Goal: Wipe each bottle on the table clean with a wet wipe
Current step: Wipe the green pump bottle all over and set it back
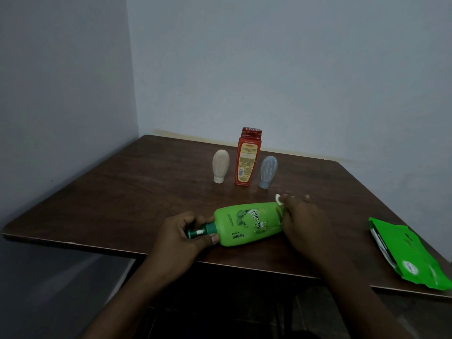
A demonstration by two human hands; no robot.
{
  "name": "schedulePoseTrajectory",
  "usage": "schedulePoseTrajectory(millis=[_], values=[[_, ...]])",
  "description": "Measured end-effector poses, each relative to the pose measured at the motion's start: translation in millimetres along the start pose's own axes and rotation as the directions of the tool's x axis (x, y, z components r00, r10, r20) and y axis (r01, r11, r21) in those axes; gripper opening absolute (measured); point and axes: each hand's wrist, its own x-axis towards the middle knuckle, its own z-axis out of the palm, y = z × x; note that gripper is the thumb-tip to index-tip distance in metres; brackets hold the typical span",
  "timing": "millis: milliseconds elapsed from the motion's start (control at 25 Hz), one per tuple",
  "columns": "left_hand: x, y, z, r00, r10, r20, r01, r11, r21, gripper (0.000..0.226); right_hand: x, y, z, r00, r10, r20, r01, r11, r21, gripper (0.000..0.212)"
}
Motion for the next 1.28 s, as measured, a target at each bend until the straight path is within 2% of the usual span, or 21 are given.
schedulePoseTrajectory(millis=[80, 120, 240, 360, 440, 560, 720, 840, 920, 1000, 1080, 1280], values=[[-0.6, -1.5, -0.8, 1.0, 0.002, 0.004, -0.002, 1.0, 0.003, 0.022, -1.0, -11.0, 5.1, 0.999, 0.013, -0.039, -0.014, 0.999, -0.031, 0.033], [-0.7, -2.3, -0.7, 1.0, 0.006, 0.006, -0.006, 1.0, 0.011, 0.02, -4.1, -20.4, 7.4, 0.998, -0.026, -0.057, 0.024, 0.999, -0.042, 0.035], [-1.3, -2.5, -1.8, 1.0, 0.021, 0.0, -0.021, 0.999, 0.025, 0.02, -22.1, -58.9, 8.4, 0.976, -0.22, -0.006, 0.219, 0.973, 0.067, 0.048], [-1.1, -1.2, -1.3, 0.999, 0.041, -0.003, -0.041, 0.999, 0.026, 0.021, -36.1, -82.6, 8.6, 0.907, -0.419, 0.051, 0.405, 0.898, 0.172, 0.054], [-1.8, -0.7, -0.9, 0.999, 0.04, 0.004, -0.04, 0.999, 0.03, 0.022, -36.6, -80.8, 7.8, 0.874, -0.481, 0.074, 0.457, 0.864, 0.212, 0.055], [-2.5, -0.9, -0.7, 1.0, 0.025, -0.002, -0.025, 0.999, 0.035, 0.023, -23.0, -50.9, 3.3, 0.931, -0.361, 0.052, 0.344, 0.917, 0.202, 0.05], [-3.0, 2.2, 0.7, 1.0, 0.025, 0.006, -0.025, 1.0, 0.011, 0.024, -4.0, -3.3, -2.3, 0.998, -0.06, -0.001, 0.06, 0.998, 0.027, 0.037], [-3.2, 3.0, -0.7, 1.0, 0.024, 0.017, -0.024, 1.0, -0.004, 0.029, 0.3, -15.2, 3.9, 1.0, -0.007, -0.023, 0.005, 0.995, -0.095, 0.03], [-3.4, 0.8, -1.8, 0.999, 0.033, 0.021, -0.033, 0.999, -0.008, 0.031, -4.2, -37.2, 9.3, 0.992, -0.125, -0.028, 0.123, 0.99, -0.065, 0.031], [-3.3, -0.3, -2.7, 0.999, 0.037, 0.014, -0.037, 0.999, -0.01, 0.03, -9.8, -62.5, 14.4, 0.959, -0.284, -0.008, 0.283, 0.955, 0.092, 0.039], [-2.8, 0.2, -2.1, 0.999, 0.049, 0.013, -0.049, 0.999, -0.002, 0.031, -11.0, -81.9, 20.5, 0.914, -0.405, -0.009, 0.4, 0.9, 0.173, 0.043], [-8.7, 3.5, -1.8, 0.998, 0.048, 0.032, -0.048, 0.999, -0.025, 0.043, -32.2, -92.9, 35.3, 0.838, -0.541, -0.071, 0.546, 0.827, 0.132, 0.049]])
